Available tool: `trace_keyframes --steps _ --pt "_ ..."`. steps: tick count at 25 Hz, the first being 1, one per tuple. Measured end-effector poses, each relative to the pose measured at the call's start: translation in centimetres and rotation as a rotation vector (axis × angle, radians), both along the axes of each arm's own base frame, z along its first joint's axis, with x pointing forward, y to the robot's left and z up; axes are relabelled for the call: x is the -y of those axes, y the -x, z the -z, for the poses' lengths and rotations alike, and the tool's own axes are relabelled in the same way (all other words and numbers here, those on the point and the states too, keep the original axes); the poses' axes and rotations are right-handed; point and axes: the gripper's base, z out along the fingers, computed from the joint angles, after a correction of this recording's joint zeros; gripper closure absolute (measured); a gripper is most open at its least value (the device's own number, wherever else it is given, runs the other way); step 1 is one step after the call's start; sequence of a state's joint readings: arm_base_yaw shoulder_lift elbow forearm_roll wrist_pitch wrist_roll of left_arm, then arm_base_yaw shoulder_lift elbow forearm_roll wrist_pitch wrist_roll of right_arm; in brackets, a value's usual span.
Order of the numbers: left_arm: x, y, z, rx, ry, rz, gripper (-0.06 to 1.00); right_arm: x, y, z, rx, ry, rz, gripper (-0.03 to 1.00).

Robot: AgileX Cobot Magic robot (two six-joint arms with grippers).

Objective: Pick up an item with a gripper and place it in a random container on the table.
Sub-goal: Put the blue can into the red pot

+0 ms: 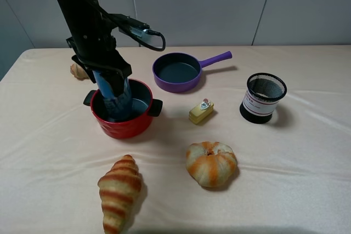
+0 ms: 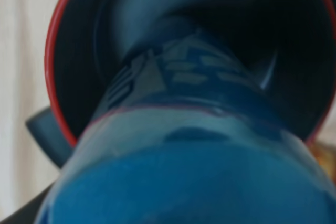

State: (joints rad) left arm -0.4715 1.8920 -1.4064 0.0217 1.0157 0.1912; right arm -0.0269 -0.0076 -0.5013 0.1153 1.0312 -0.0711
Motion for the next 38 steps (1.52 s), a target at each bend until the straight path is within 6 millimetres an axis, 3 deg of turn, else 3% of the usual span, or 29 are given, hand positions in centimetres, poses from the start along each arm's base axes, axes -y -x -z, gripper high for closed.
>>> trace_keyframes --steps 9,27,33,38 --pt "0.7 -1.0 2.0 0.023 0.031 0.023 0.28 0.0 0.0 0.0 0.0 0.0 0.0 0.27" --pt "0.8 -1.0 2.0 0.021 0.044 0.016 0.27 0.0 0.0 0.0 0.0 -0.001 -0.001 0.27" --pt "0.9 -0.9 1.9 0.004 0.044 0.014 0.02 0.0 0.0 0.0 0.0 -0.001 -0.001 0.27" --pt "0.9 -0.8 1.8 -0.01 0.04 0.013 -0.04 0.0 0.0 0.0 0.0 -0.001 -0.001 0.27"
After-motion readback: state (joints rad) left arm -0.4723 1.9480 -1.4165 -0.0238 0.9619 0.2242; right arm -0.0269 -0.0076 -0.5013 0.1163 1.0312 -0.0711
